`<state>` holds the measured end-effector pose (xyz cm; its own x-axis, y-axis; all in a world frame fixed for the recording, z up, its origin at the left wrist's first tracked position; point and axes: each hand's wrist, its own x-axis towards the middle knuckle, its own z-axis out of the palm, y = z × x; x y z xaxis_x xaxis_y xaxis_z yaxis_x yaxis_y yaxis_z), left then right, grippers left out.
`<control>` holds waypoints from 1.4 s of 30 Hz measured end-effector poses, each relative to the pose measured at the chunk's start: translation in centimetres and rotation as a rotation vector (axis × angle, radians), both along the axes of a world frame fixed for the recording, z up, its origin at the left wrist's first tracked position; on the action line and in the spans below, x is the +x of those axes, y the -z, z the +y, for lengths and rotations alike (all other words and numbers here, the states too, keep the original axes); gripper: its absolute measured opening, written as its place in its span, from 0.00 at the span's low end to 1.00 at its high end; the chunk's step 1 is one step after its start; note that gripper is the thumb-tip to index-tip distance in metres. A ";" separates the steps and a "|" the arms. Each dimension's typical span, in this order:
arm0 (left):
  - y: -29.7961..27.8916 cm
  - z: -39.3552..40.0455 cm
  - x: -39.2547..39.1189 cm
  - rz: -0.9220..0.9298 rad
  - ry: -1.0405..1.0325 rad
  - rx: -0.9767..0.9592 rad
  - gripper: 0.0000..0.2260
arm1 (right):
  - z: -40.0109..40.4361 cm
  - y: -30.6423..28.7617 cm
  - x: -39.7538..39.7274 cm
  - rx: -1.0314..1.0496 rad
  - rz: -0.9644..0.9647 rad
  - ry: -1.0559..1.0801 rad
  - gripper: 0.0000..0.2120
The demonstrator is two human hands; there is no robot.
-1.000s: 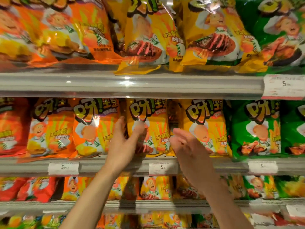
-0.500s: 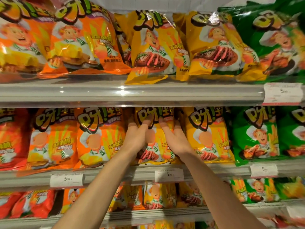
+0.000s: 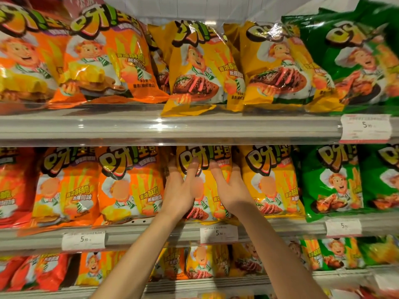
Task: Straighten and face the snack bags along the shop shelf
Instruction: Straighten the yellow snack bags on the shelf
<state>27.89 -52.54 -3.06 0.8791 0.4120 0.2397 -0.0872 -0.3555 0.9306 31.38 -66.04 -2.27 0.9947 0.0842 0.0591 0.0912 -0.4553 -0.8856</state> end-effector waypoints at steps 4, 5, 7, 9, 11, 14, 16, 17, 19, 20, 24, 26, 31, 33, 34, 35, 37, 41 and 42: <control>0.3 0.2 0.4 0.017 0.005 -0.067 0.38 | 0.0 0.1 0.0 -0.016 -0.030 0.035 0.45; 0.6 0.5 0.3 0.033 0.007 -0.055 0.37 | 0.1 0.1 -0.2 -0.006 -0.045 0.037 0.45; 1.1 0.5 0.0 0.028 0.008 0.022 0.36 | 0.2 0.4 -0.4 -0.010 -0.097 0.043 0.44; 1.2 0.5 -0.4 -0.046 -0.023 0.109 0.35 | 0.3 0.5 -0.6 -0.072 -0.194 0.031 0.42; 1.3 0.7 -0.7 -0.158 -0.045 0.208 0.31 | -0.3 0.6 -1.0 -0.247 -0.439 0.042 0.36; 2.0 1.0 -1.3 -0.196 -0.028 0.434 0.25 | -1.4 2.3 -1.2 -0.520 -1.064 0.100 0.09; 2.4 1.1 -1.2 -0.194 -0.035 0.511 0.24 | -1.7 3.3 -1.0 -0.690 -1.261 0.080 0.07; 2.5 1.0 -1.0 -0.202 -0.037 0.511 0.24 | -1.7 3.5 -1.0 -0.730 -1.284 0.080 0.06; 2.4 0.8 -0.9 -0.214 -0.049 0.475 0.25 | -1.7 3.3 -0.7 -0.780 -1.272 0.081 0.07; 2.4 0.6 -0.8 -0.213 -0.056 0.460 0.26 | -1.6 3.1 -0.7 -0.800 -1.258 0.071 0.07; 2.4 0.2 -1.2 -0.191 -0.043 0.419 0.25 | -1.7 3.1 -1.0 -0.776 -1.261 0.070 0.07; 2.3 0.4 -1.5 -0.164 -0.021 0.394 0.26 | -2.0 2.8 -1.5 -0.736 -1.262 0.037 0.07; 1.7 0.1 -1.8 -0.083 0.035 0.331 0.31 | -5.3 1.6 -2.1 -0.471 -0.966 0.117 0.21; 1.4 -0.4 -1.6 -0.080 0.038 0.301 0.33 | -6.9 1.9 -1.7 -0.591 -0.875 0.246 0.25; 1.4 -0.7 -1.6 -0.085 0.033 0.298 0.34 | -7.4 2.2 -1.6 -0.636 -0.820 0.287 0.27; 1.4 -0.8 -1.5 -0.094 0.027 0.304 0.35 | -7.8 2.5 -1.3 -0.655 -0.778 0.307 0.29; 1.5 -1.1 -1.3 -0.109 0.017 0.312 0.35 | -8.1 3.2 -0.8 -0.678 -0.766 0.319 0.30; 1.7 -1.6 -0.9 -0.101 -0.009 0.295 0.34 | -8.2 3.4 0.1 -0.701 -0.751 0.332 0.31; 1.8 -1.7 -0.9 -0.104 -0.015 0.302 0.33 | -8.2 3.4 0.1 -0.703 -0.749 0.335 0.31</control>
<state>27.02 -54.29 -4.82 0.8377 0.3213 0.4417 -0.1691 -0.6165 0.7690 31.50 -74.25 -5.68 0.7045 0.0669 0.7066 0.2768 -0.9426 -0.1868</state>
